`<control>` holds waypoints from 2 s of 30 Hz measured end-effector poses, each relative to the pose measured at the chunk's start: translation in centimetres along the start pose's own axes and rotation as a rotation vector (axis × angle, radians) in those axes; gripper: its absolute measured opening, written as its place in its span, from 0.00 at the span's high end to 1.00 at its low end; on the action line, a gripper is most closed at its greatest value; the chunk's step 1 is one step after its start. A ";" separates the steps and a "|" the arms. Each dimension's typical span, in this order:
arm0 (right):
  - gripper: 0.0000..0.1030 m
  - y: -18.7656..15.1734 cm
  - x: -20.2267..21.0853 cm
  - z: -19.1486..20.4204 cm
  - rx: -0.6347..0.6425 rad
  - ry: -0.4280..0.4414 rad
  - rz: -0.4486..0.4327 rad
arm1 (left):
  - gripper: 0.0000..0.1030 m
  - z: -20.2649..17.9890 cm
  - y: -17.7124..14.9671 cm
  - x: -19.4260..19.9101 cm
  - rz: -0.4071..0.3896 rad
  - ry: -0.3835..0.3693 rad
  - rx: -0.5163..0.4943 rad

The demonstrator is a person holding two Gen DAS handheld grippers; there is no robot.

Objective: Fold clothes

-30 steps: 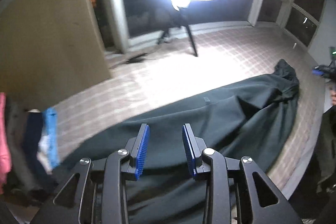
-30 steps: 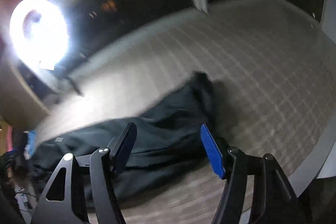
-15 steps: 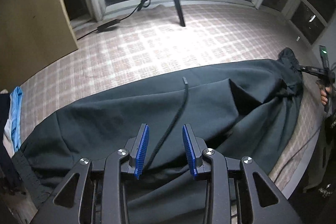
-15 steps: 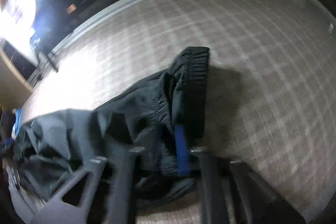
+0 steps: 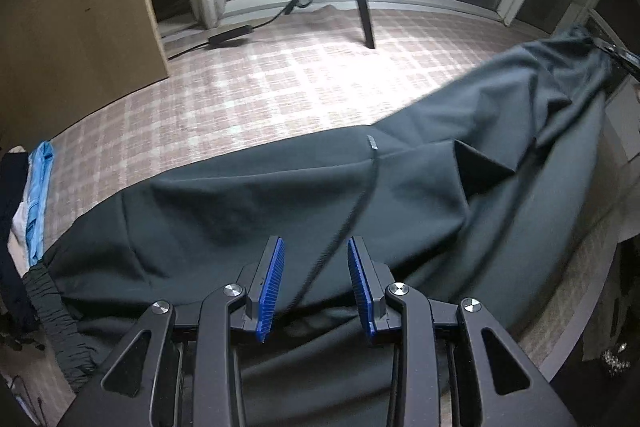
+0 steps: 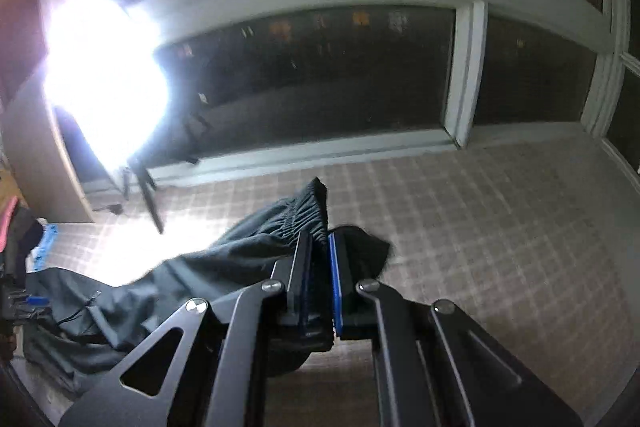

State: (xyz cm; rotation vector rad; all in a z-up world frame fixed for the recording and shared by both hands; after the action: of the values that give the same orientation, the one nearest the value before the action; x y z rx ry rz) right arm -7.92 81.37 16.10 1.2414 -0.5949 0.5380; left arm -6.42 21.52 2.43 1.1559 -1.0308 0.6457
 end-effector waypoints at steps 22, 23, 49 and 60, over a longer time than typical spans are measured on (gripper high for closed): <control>0.55 -13.8 -12.8 -7.4 -0.514 0.119 0.218 | 0.53 -20.4 -5.9 -3.0 0.093 -0.221 -0.386; 0.55 -13.7 -13.0 -7.2 -0.512 0.114 0.220 | 0.53 -20.2 -5.8 -3.0 0.094 -0.221 -0.375; 0.99 -4.8 -18.3 -1.7 -0.081 0.110 0.335 | 0.53 -14.3 -6.5 -2.8 0.109 -0.223 -0.192; 0.88 4.3 -17.9 -2.9 -0.233 0.186 0.164 | 0.53 -15.2 -7.3 -2.9 0.112 -0.228 -0.223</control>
State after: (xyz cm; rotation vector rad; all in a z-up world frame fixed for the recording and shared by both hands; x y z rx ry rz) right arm -23.57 84.18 6.37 0.9166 -0.5867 0.6921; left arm 3.37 33.86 -4.09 0.9964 -1.3334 0.4791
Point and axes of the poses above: each gripper's, at about its wrist camera, not at the fingertips, and x roughly against the way its jaws point, z to its left, y to its top, the point moved 7 cm from there along -x, roughly the way its jaws point, and after that the axes turned 9 degrees about y, right-handed, at the moved point
